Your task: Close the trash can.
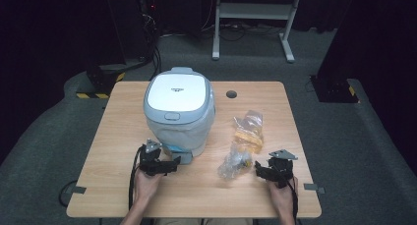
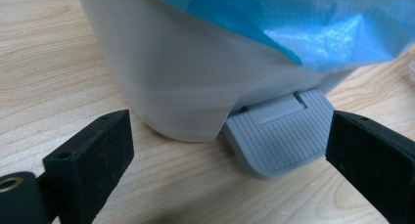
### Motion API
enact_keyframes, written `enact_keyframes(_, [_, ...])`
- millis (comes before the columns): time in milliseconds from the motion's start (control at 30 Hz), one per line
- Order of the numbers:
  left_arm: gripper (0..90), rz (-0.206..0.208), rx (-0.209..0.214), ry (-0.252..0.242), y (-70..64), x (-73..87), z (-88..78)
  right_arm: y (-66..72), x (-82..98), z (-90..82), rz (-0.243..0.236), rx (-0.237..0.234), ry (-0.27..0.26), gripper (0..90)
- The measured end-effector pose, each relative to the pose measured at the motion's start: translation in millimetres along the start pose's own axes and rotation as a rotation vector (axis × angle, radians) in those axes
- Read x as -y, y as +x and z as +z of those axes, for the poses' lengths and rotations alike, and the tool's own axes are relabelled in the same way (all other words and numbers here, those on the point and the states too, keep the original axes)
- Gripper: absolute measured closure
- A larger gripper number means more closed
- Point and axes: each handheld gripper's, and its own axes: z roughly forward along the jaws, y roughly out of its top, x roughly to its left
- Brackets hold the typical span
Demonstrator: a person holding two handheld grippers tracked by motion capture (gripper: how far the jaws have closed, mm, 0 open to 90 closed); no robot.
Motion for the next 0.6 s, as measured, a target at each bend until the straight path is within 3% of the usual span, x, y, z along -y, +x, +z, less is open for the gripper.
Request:
enact_keyframes(200, [4.1,0.021,-0.016,0.009,-3.9,-0.7,5.3,0.0,0.0,0.0,0.000,0.000,0.000,17.5])
enact_keyframes(433, [3.6,0.004,-0.024,0.014,-4.6,-0.6,11.2,-0.2,0.1,0.0,-0.004,0.000,-0.001,17.5])
enact_keyframes(600, [3.6,0.013,-0.050,0.023,-5.4,-0.1,14.1,0.1,0.2,-0.1,-0.001,0.000,0.000,17.5])
